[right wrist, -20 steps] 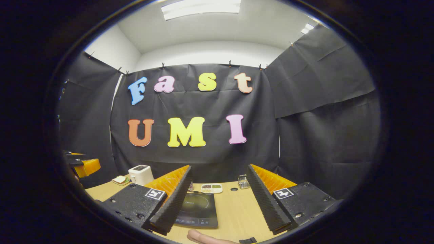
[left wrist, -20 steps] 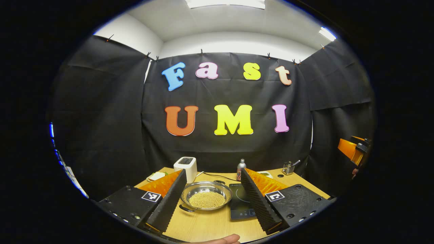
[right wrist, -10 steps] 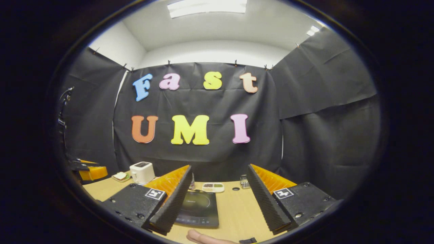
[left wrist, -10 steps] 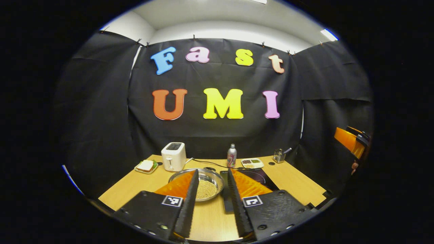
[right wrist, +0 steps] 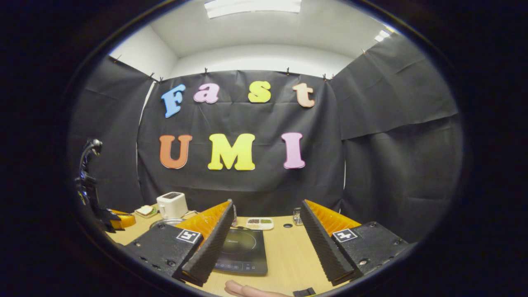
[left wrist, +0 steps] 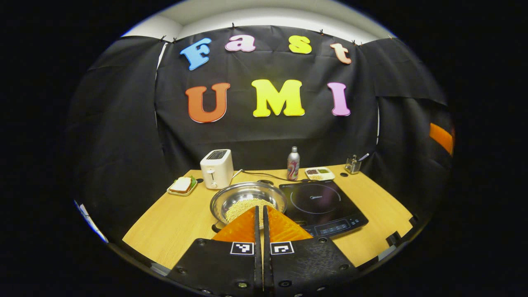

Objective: First push the handle of the pot to place it horizontally, then grasp the pot with both hands and set it on the induction cooktop.

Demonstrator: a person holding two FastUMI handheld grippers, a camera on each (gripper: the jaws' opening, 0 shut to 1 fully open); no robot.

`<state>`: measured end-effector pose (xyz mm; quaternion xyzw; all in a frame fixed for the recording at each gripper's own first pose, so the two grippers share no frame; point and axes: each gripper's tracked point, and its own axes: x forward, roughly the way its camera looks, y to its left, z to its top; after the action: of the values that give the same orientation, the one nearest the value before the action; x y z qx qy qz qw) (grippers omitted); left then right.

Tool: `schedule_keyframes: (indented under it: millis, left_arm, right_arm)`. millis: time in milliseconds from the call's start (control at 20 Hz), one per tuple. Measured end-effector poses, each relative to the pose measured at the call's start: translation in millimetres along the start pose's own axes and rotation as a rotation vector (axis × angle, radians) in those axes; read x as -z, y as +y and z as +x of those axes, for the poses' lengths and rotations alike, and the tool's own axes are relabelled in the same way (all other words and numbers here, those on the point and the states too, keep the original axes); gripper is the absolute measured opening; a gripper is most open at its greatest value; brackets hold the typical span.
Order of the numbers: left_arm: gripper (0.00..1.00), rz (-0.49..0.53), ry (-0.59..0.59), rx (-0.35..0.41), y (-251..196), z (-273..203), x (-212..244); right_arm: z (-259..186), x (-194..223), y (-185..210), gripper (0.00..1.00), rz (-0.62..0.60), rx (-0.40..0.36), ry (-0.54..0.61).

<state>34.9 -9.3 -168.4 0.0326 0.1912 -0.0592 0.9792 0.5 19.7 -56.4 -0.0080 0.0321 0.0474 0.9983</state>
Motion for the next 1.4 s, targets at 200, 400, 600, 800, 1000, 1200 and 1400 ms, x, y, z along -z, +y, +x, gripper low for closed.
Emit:
schedule_keyframes:
  millis: [200, 400, 600, 800, 1000, 1200, 1400]
  left_arm:
    - [0.0, -0.017, 0.097, 0.022, 0.8, 28.6, 36.1]
    - [0.0, -0.04, 0.2, 0.016, 10.5, 59.6, 71.3]
    - [0.0, -0.085, 0.285, 0.007, 21.6, 83.1, 107.0]
    - [0.0, -0.072, 0.336, 0.032, 16.2, 95.1, 123.3]
    - [0.0, -0.081, 0.384, 0.026, 19.3, 109.3, 137.2]
    - [0.1, -0.083, 0.416, 0.001, 30.6, 116.9, 147.0]
    - [0.0, -0.114, 0.424, -0.032, 42.0, 122.0, 150.7]
  right_arm:
    - [9.7, 14.1, 2.5, 0.97, -0.012, 0.003, 0.029]
    - [21.1, 28.9, 2.1, 0.97, -0.004, 0.005, 0.056]
    - [34.2, 49.6, -1.0, 0.97, -0.004, 0.014, 0.103]
    - [44.8, 67.4, -2.4, 0.97, -0.005, 0.021, 0.143]
    - [52.6, 77.2, -5.6, 0.97, 0.009, 0.021, 0.16]
    - [55.1, 79.1, -14.0, 0.97, 0.018, 0.04, 0.159]
    - [54.7, 75.5, -11.3, 0.97, 0.056, 0.038, 0.155]
